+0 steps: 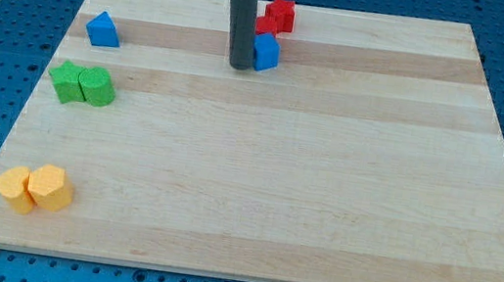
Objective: Move the blue triangle below the blue cube
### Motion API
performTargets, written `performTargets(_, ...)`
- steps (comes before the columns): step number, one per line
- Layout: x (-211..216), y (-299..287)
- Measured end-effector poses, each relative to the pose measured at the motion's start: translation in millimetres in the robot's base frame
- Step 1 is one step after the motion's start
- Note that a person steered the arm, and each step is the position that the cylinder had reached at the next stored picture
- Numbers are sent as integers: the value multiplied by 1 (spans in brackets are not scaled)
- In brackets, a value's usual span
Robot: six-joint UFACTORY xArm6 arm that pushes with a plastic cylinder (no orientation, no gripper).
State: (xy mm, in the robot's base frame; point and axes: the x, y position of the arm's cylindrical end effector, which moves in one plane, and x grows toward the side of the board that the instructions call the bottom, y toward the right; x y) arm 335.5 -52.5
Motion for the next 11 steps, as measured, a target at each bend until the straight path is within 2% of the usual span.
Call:
performTargets(1,-1,-61)
performTargets(2,-26,-79)
performTargets(3,-79,-93)
performTargets(4,-101,-160)
performTargets(5,-101,-252)
performTargets(6,-92,-252)
performTargets(7,-57,-234)
performTargets(10,16,-99)
performTargets(11,17,-94)
